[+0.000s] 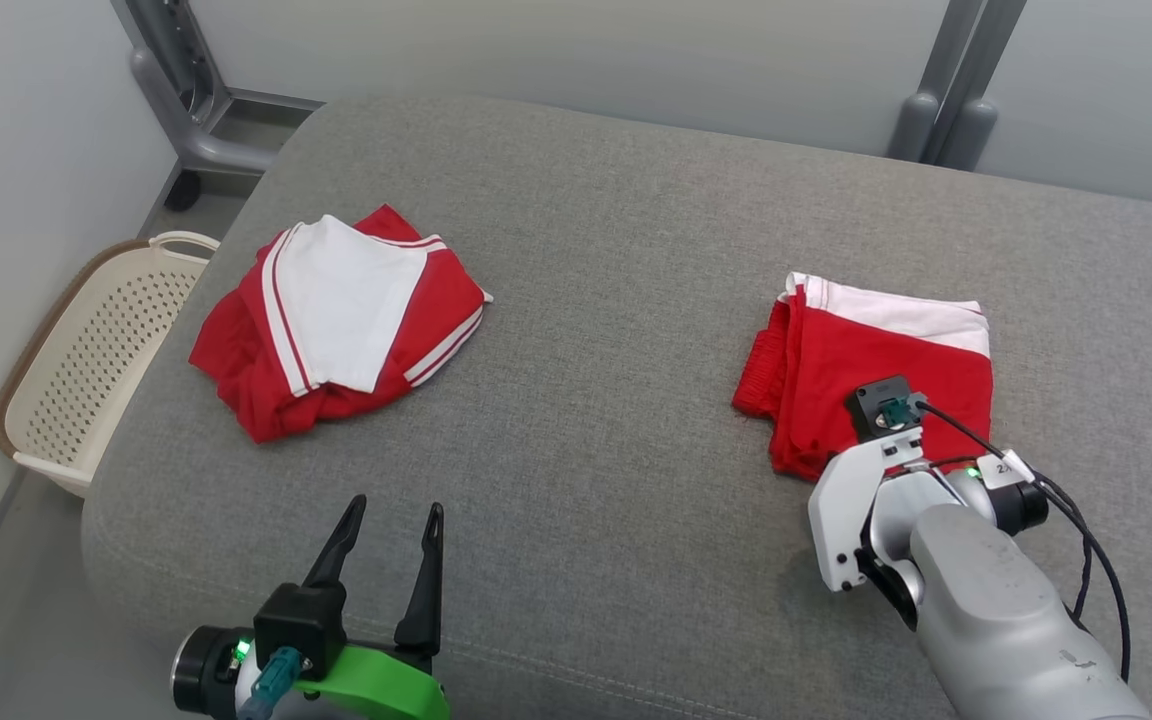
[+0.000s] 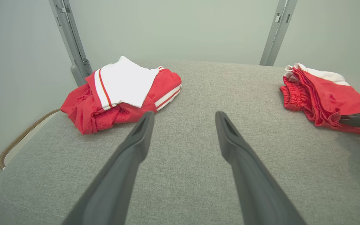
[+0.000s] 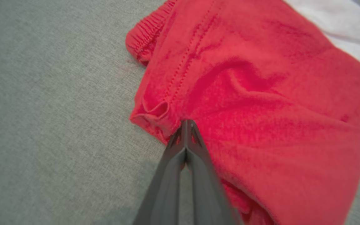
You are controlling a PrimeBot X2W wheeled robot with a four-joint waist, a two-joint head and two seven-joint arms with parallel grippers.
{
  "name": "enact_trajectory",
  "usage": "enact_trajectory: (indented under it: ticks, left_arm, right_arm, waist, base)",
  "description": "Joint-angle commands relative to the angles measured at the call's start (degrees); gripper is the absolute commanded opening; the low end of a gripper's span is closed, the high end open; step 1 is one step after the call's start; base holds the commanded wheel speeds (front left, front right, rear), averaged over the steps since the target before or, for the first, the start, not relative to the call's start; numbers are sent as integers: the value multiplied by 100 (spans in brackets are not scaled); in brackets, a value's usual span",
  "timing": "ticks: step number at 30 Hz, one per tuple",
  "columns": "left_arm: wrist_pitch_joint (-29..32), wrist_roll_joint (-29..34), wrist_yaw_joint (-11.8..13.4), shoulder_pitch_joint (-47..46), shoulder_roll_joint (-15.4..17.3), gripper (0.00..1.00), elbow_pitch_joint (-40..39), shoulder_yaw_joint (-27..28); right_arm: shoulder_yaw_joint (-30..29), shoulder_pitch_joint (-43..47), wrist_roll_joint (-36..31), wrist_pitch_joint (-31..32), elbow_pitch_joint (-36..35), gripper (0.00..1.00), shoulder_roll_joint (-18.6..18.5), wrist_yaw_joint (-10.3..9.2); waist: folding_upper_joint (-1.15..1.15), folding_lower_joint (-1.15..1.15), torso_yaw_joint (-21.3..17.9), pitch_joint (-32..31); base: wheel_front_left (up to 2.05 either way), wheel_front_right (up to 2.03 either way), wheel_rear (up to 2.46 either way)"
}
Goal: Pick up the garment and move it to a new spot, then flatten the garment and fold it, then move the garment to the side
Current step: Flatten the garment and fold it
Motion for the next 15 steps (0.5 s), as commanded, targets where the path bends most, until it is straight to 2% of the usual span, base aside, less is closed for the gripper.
enact_trajectory:
  ticks: [1,11,15]
  left_arm:
    - [-18,28,11,-62,7,100,15,6]
    - [-18,3,7,48,23,100,79,0]
    - [-18,-24,42,157,56,100,71,18]
  right_arm:
    - [74,86,73,-28,12,0,7,-7]
    - [1494,210,1335,216,-742,0,8,-7]
    - [1520,184,1457,367,-1061,0,9,-7]
  waist:
    - [0,0,-24,-21]
    - [0,0,-143,-213]
    - [0,0,-229,-349]
  base:
    - [0,0,0]
    - [0,0,0]
    - [0,0,0]
